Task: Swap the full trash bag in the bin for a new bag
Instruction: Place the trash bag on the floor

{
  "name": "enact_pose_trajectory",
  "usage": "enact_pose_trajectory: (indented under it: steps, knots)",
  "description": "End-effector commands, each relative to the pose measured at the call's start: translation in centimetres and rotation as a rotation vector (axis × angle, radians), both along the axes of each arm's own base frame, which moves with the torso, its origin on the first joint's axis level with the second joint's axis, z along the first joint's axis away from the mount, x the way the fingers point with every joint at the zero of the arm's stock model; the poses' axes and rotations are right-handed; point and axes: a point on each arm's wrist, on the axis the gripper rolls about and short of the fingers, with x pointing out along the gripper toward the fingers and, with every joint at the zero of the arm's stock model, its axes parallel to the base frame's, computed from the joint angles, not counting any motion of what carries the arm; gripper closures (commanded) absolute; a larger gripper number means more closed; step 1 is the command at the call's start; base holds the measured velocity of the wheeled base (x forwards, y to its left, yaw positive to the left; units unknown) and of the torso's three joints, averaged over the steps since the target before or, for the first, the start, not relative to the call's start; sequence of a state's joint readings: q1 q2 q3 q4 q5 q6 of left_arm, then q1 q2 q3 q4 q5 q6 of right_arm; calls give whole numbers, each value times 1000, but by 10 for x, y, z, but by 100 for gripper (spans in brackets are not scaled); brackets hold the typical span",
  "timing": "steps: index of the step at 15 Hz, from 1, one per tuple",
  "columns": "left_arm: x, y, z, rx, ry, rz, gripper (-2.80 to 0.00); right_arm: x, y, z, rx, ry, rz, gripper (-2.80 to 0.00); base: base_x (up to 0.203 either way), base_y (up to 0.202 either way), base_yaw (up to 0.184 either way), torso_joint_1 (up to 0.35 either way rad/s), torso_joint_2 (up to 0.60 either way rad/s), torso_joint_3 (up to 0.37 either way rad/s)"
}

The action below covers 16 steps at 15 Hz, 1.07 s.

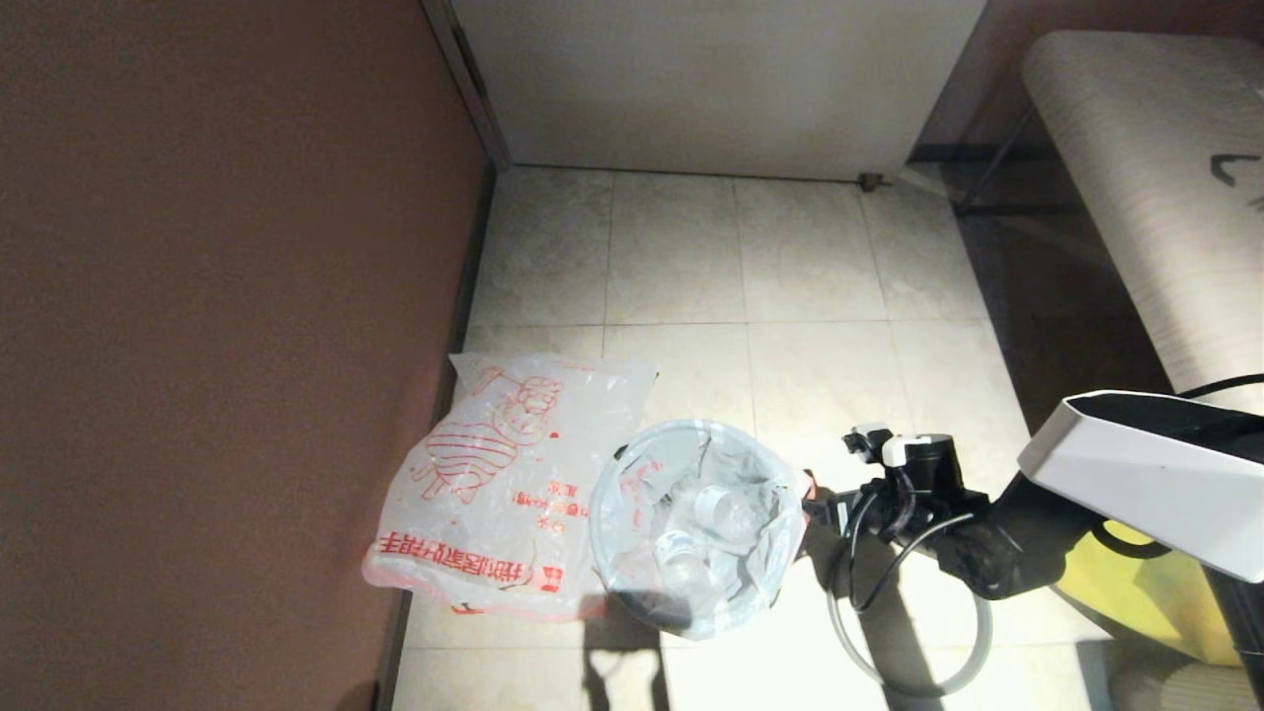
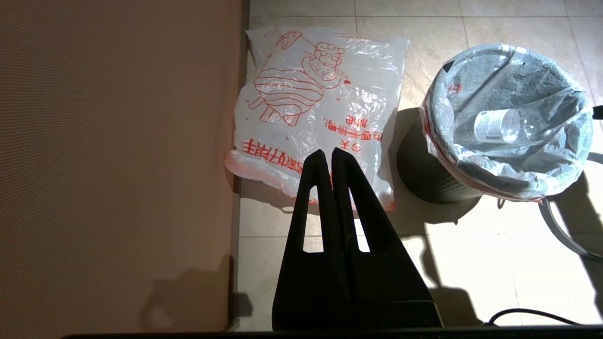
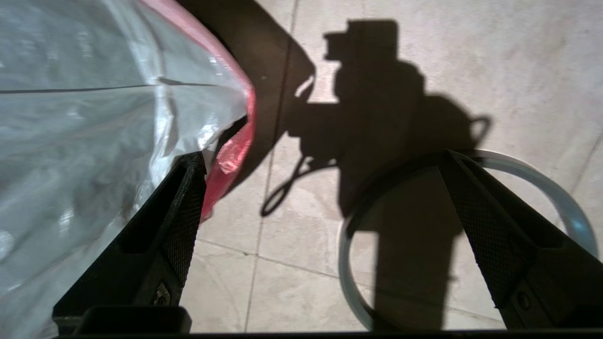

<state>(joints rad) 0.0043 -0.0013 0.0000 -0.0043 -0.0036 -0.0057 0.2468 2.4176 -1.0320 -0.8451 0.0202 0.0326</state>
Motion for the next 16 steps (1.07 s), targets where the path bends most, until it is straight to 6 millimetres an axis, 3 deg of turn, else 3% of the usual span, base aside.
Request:
enact_pose_trajectory:
  steps: [1, 9, 16]
  knots:
    - [0, 0, 0, 0, -1, 1, 0, 4, -3, -7, -55, -12, -34, -280, 0, 0, 0, 0, 0, 0]
    - [0, 0, 0, 0, 0, 0, 0, 19, -12, -17, -148, -90, -118, -280, 0, 0, 0, 0, 0, 0]
    - [0, 0, 0, 0, 0, 1, 0, 14, 2, -21, -156, -88, -97, -280, 0, 0, 0, 0, 0, 0]
